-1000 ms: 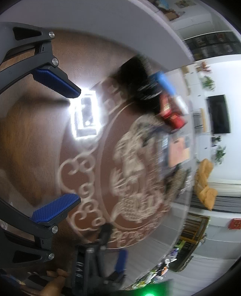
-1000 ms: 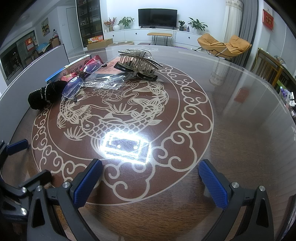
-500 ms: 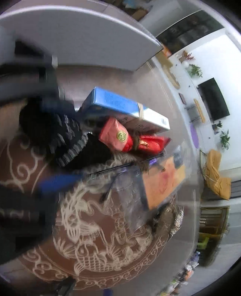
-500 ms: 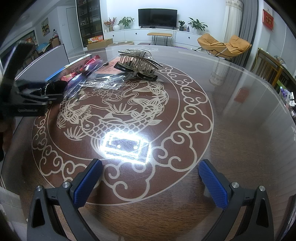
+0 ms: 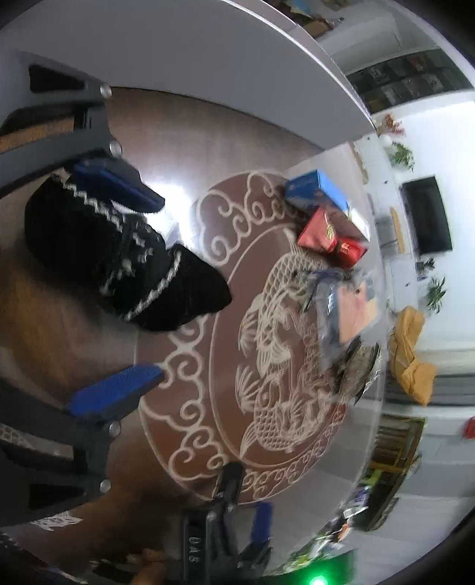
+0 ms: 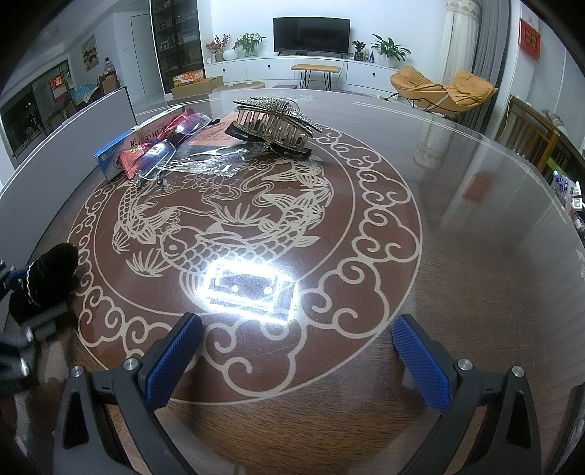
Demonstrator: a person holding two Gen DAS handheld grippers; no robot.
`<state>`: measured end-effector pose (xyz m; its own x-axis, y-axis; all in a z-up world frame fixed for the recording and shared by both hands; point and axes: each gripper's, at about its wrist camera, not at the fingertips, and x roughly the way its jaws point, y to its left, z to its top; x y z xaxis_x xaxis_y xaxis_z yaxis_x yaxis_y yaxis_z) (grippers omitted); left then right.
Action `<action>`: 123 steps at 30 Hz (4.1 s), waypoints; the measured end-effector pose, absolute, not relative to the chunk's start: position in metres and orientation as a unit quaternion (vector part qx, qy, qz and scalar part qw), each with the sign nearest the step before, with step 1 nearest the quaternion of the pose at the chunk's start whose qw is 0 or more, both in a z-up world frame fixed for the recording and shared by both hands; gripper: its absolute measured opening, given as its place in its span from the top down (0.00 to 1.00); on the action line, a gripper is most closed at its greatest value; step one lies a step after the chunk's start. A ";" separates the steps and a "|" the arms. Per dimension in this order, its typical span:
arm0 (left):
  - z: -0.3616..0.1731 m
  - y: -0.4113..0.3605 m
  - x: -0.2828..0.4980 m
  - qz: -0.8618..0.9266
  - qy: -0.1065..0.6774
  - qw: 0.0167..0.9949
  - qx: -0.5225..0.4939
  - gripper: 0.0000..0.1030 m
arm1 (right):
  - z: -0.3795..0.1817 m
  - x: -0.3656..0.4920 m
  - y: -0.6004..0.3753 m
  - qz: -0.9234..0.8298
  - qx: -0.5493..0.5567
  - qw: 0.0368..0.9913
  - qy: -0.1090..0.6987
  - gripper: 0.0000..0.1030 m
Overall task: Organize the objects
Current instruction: 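Grasp the black knit pouch with white stitching with the left gripper and lift it, then grasp the silver sequin bow clip with the right gripper while the left holds the pouch, then carry the pouch and bow clip over the cardboard box and open both grippers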
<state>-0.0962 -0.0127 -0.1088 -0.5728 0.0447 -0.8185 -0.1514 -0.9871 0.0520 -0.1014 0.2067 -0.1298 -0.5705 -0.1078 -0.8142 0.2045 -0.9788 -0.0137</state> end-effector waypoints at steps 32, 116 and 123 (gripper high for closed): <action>-0.117 -0.024 -0.100 0.887 0.015 0.039 -0.461 0.00 | -0.130 -0.102 0.207 -0.885 0.455 0.088 0.053 0.00; -0.009 -0.336 -0.007 0.866 -0.121 -0.202 -0.441 0.27 | 0.014 -0.040 -0.132 -0.774 0.419 0.473 0.042 0.42; -0.020 -0.325 0.006 0.872 -0.116 -0.218 -0.423 0.17 | -0.006 -0.041 -0.123 -0.792 0.413 0.449 -0.007 0.20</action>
